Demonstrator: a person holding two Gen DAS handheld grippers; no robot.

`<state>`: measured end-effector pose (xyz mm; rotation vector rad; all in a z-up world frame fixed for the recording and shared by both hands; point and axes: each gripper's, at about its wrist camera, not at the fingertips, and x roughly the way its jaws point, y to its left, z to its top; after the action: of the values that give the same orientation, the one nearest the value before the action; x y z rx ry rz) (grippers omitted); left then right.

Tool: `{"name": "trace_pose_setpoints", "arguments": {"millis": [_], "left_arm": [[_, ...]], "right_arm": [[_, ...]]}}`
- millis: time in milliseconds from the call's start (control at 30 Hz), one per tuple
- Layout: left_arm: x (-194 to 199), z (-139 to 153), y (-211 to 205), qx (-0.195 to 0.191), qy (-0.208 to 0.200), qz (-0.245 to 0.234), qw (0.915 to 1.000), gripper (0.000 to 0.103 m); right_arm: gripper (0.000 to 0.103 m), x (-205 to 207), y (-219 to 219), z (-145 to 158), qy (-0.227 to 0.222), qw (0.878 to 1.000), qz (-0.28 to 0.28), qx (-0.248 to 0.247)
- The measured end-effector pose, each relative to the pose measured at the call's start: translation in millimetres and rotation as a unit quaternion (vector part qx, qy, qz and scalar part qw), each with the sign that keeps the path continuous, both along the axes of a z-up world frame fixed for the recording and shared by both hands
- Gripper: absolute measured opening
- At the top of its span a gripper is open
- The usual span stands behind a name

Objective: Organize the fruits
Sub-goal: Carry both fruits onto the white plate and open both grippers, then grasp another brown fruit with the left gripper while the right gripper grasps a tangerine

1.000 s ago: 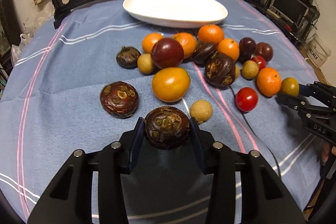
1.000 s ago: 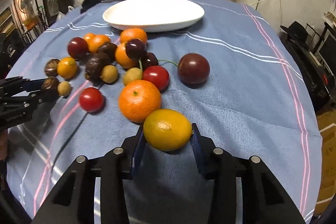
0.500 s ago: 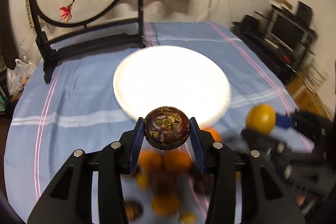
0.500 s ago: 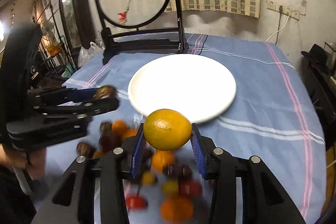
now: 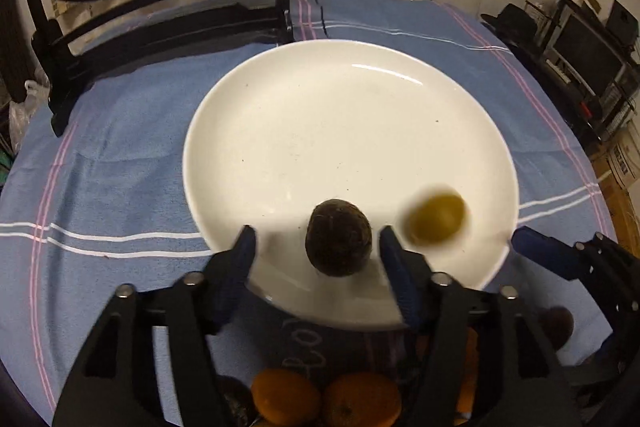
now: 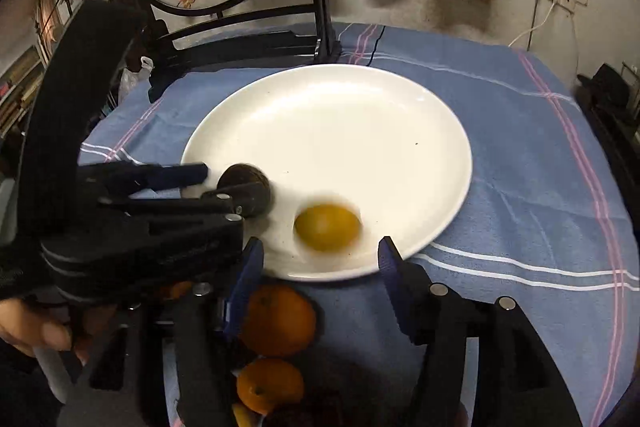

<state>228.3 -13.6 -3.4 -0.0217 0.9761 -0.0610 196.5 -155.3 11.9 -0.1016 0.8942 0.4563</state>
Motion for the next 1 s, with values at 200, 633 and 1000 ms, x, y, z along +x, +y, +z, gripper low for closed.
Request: {"name": "trace_pose_setpoints", "arguments": {"millis": [200,633,1000], "left_arm": [[-54.2,31.6,31.6,-0.018,-0.065,0.025,0.9974,0.09],[-162.1,6.8,56.8,-0.008,-0.061,0.037,0.9974,0.095],[-191.9,-17.5,61.2,-0.004,-0.053,0.046,0.9975,0.095]], "right_arm": [[0.07,-30.7,-12.6,20.4,-0.029,0.999,0.0,0.018],[0.077,-130.2,-58.3,-3.7,-0.02,0.999,-0.035,0.025],[0.077,-152.7,-57.8,-22.9,0.004,0.999,-0.036,-0.018]]}}
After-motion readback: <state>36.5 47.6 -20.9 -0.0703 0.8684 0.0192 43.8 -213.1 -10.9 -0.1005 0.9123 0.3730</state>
